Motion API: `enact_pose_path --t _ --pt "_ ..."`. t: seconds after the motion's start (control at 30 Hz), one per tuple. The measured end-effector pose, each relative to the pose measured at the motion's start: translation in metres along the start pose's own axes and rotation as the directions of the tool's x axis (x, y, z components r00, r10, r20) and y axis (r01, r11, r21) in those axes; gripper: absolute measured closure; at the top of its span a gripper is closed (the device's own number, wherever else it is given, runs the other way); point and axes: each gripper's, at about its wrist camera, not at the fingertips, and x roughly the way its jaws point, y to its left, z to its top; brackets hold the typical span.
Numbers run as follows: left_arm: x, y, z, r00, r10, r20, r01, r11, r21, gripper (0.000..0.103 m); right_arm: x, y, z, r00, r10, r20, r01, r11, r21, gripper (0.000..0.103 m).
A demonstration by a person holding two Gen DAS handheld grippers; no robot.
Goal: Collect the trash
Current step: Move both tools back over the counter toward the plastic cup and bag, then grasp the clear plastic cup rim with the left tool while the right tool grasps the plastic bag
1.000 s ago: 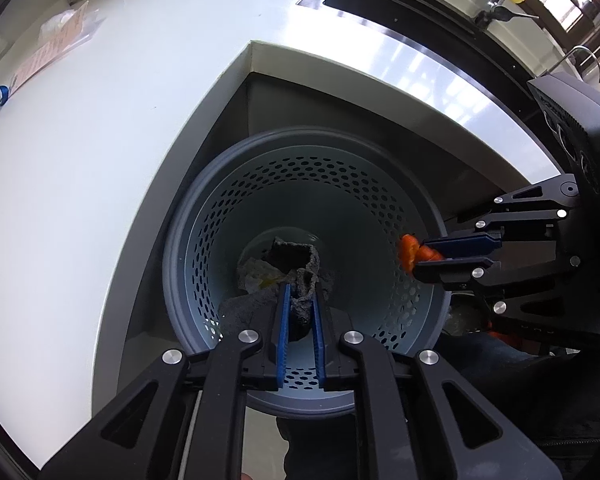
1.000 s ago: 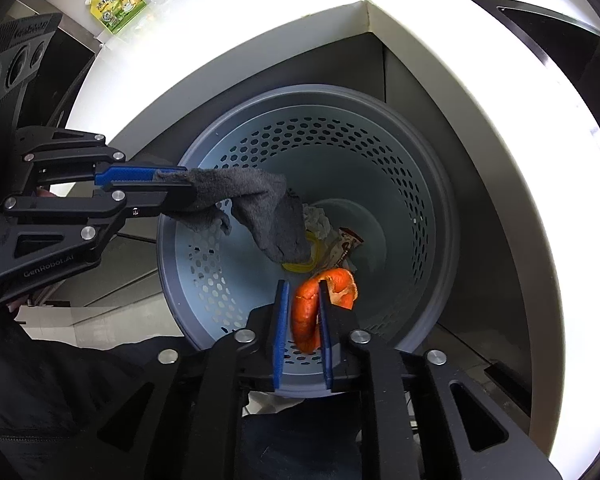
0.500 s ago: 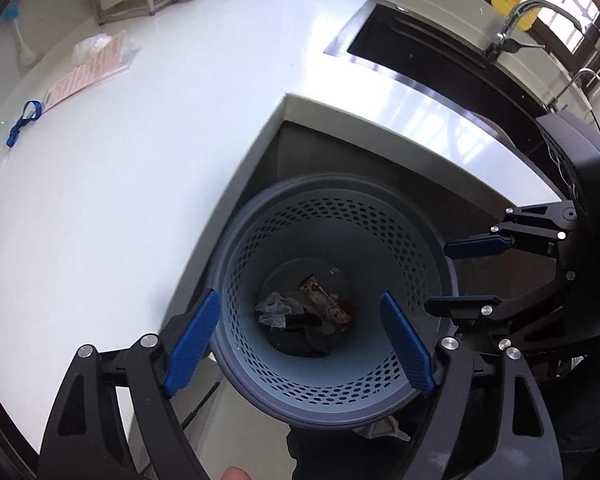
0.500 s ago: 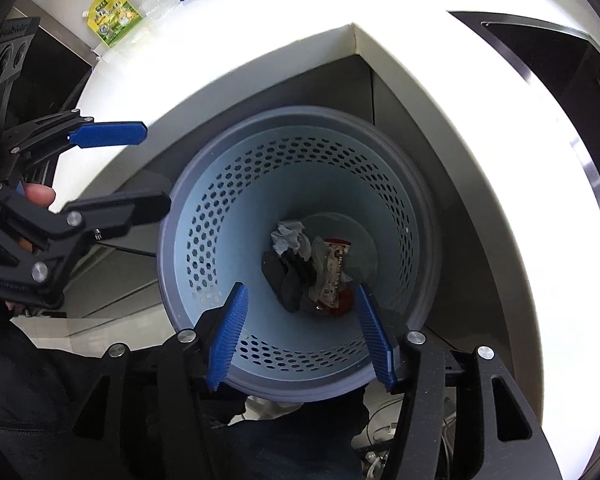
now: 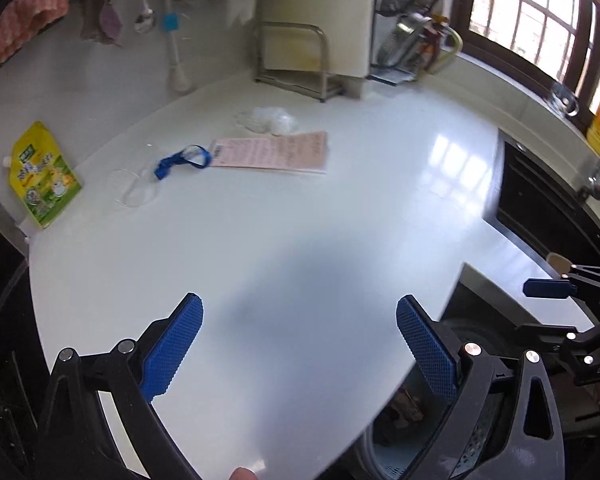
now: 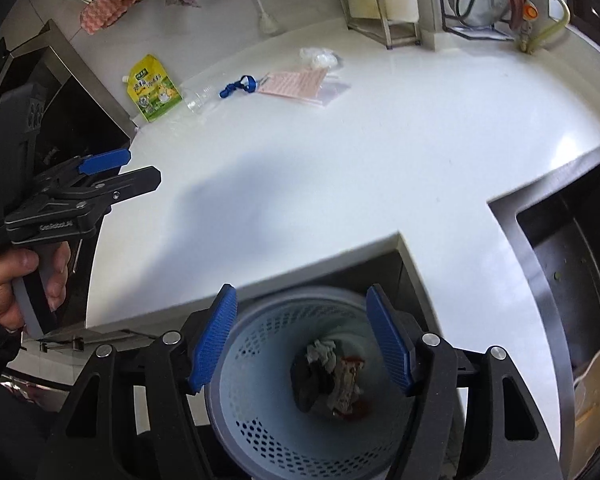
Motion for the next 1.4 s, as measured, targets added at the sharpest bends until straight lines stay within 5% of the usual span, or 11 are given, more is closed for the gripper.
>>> enact_pose_path --t 0.3,0.6,1.03,1.2,1.27,1.33,1.4 --pt "0.043 0.106 0.055 0.989 0.139 0.041 -0.130 0.976 -0.174 0.008 0.026 0.020 0.109 0.996 0.002 0.086 0.005 0.996 -0.084 0.038" --pt "0.110 0.162 0.086 0.982 0.188 0.005 -0.181 0.953 -0.241 0.008 0.075 0.013 0.208 0.989 -0.038 0.144 0.055 0.992 -0.115 0.036" --pt "0.173 0.195 0.101 0.980 0.197 -0.025 -0.195 0.935 -0.297 0.010 0.204 -0.031 0.328 0.992 -0.127 0.010 0.127 0.980 -0.152 0.036" --pt "0.181 0.201 0.105 0.982 0.184 -0.033 -0.185 0.933 -0.309 0.038 0.243 -0.029 0.341 0.984 -0.166 -0.064 0.149 0.966 -0.213 0.036" --pt "0.182 0.203 0.106 0.979 0.200 -0.038 -0.201 0.929 -0.310 0.065 0.251 -0.033 0.345 0.983 -0.166 -0.079 0.148 0.969 -0.199 0.038" --pt "0.180 0.203 0.107 0.978 0.205 -0.041 -0.208 0.929 -0.306 0.096 0.257 -0.038 0.349 0.983 -0.154 -0.095 0.136 0.975 -0.176 0.058" --pt "0.175 0.203 0.106 0.978 0.205 -0.035 -0.206 0.931 -0.300 0.097 0.259 -0.040 0.349 0.981 -0.157 -0.112 0.136 0.975 -0.175 0.065"
